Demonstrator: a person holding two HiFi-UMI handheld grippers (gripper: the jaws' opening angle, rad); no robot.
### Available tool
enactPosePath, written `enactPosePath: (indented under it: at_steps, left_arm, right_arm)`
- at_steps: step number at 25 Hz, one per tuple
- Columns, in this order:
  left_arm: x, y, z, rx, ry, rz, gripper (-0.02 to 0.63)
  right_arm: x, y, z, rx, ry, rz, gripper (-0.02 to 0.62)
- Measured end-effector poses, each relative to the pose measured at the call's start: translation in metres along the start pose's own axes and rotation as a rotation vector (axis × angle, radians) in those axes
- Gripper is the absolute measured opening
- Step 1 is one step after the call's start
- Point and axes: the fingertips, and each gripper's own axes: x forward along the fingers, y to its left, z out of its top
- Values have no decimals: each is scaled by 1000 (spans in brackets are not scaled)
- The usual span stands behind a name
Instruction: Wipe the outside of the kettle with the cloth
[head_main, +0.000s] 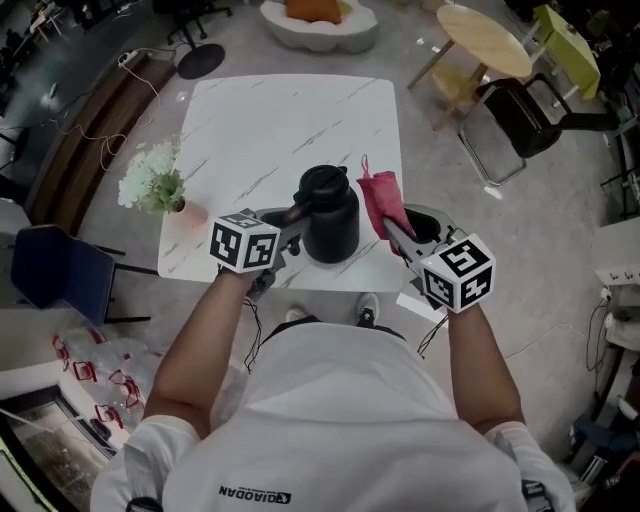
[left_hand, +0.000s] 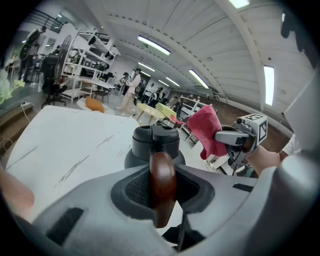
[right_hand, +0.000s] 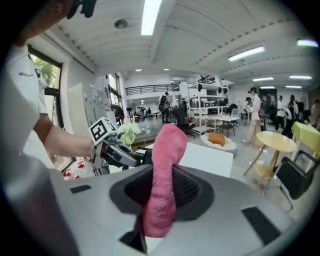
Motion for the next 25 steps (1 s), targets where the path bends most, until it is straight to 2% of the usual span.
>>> enactPosePath:
  at_steps: [3, 6, 10, 14, 18, 20, 25]
  left_arm:
    - [-21, 26, 0, -87, -20, 27, 98]
    - [-33, 45, -4, -135, -16, 37, 98]
    - [-42, 61, -9, -185, -27, 28, 98]
    - [-44, 76, -8, -236, -34, 13, 98]
    - [-45, 87, -6, -258, -27, -3, 98]
    - [-44, 85, -6, -241, -18, -14, 97]
    - [-43, 84, -4, -206, 15, -48, 97]
  right_arm:
    - [28, 27, 19, -165, 15, 48, 98]
    - [60, 53, 34, -335, 37, 73, 98]
    - [106, 71, 46, -633, 70, 10, 98]
    - [146, 86, 42, -960, 105, -24, 98]
    - [174, 114, 16, -1246, 147, 61, 98]
    - [177, 125, 2, -1329, 150, 104, 98]
    - [172, 132, -9, -1466, 117, 139, 98]
